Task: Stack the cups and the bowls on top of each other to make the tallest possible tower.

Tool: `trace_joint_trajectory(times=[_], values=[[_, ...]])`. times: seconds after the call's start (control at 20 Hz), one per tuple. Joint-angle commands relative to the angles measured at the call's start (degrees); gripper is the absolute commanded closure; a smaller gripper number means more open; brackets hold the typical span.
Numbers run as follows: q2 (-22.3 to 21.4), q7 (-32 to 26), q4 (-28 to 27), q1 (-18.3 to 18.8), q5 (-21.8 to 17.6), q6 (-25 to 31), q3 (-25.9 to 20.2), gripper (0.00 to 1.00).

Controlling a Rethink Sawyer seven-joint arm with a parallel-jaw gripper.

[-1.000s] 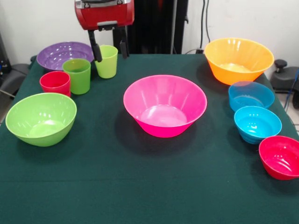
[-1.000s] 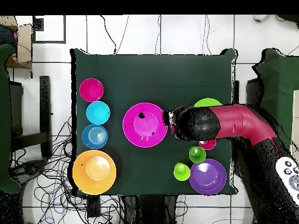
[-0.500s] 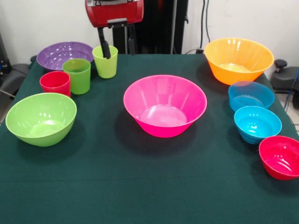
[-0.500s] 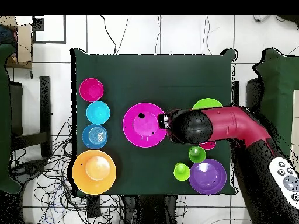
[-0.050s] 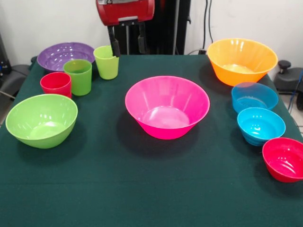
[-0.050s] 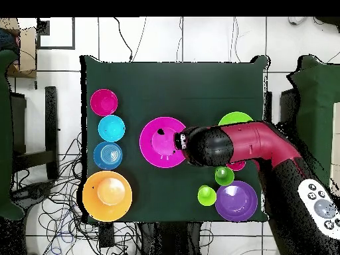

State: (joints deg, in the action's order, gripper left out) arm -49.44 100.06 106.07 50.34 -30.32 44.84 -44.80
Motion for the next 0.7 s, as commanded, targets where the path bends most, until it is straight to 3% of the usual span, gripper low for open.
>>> trace_joint_trajectory(times=[0.05,0.7], values=[[-0.04,0.85,3.2,-3.29,-0.63,-0.61,2.12,0.0],[-1.83,1.45,6.98,-1.91,-0.31,-2.94,2.58,0.0]])
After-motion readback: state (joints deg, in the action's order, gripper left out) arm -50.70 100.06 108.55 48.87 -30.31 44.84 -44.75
